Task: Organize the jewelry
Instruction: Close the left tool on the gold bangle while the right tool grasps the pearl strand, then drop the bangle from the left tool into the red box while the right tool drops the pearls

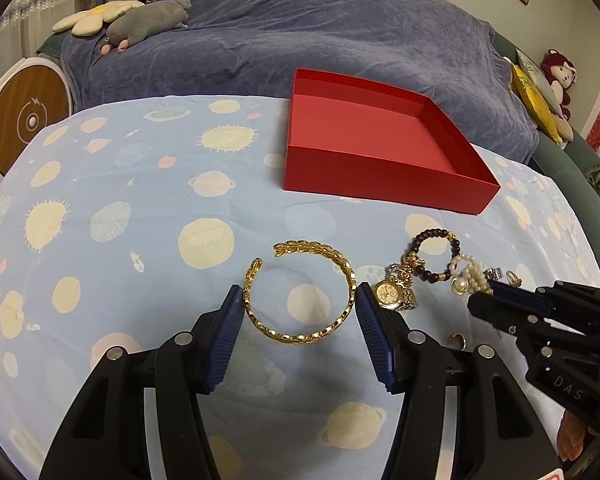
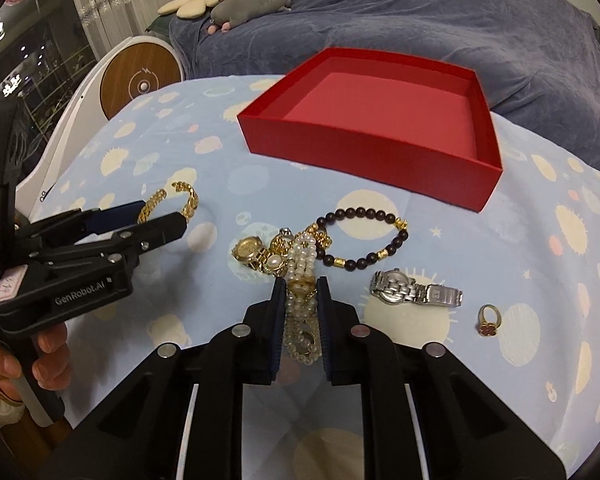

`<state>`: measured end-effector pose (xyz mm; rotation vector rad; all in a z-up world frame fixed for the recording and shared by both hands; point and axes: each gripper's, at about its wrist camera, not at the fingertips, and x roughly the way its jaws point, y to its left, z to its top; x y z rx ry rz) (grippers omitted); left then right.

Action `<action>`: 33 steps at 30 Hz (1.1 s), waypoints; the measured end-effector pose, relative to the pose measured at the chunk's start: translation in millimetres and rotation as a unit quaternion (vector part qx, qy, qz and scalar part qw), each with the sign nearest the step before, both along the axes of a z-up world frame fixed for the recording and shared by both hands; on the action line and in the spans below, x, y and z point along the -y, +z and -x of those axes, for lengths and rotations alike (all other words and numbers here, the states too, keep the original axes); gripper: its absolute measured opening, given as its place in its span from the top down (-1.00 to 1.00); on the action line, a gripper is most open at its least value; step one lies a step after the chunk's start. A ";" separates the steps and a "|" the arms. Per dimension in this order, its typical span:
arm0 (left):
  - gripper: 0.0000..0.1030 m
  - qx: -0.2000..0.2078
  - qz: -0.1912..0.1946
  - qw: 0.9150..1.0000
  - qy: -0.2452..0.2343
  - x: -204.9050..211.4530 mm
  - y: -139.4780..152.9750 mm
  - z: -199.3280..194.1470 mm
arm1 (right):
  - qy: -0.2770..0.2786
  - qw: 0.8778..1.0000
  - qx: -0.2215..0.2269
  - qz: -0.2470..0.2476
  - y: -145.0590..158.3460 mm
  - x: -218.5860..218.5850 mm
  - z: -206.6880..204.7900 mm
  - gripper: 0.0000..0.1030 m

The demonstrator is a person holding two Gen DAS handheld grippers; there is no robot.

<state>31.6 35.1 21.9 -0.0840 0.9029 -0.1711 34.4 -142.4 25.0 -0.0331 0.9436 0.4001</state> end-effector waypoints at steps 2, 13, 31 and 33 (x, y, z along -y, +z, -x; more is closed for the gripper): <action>-0.06 0.001 0.009 1.000 -0.008 0.8 7.1 1.5 | -0.015 1.000 0.015 -0.006 15.1 4.8 0.8 0.72; -0.06 0.068 -0.003 0.997 -0.046 20.6 89.5 -71.9 | -0.100 0.993 0.055 -0.015 83.1 40.1 -92.4 0.71; -0.06 -0.010 -0.010 0.997 -0.071 92.6 18.3 -279.7 | -0.175 0.984 -0.038 -0.001 -5.4 71.0 -288.3 0.71; -0.06 -0.016 -0.012 0.997 -0.070 95.6 11.5 -286.5 | -0.179 0.983 -0.047 0.008 -14.4 72.0 -296.2 0.71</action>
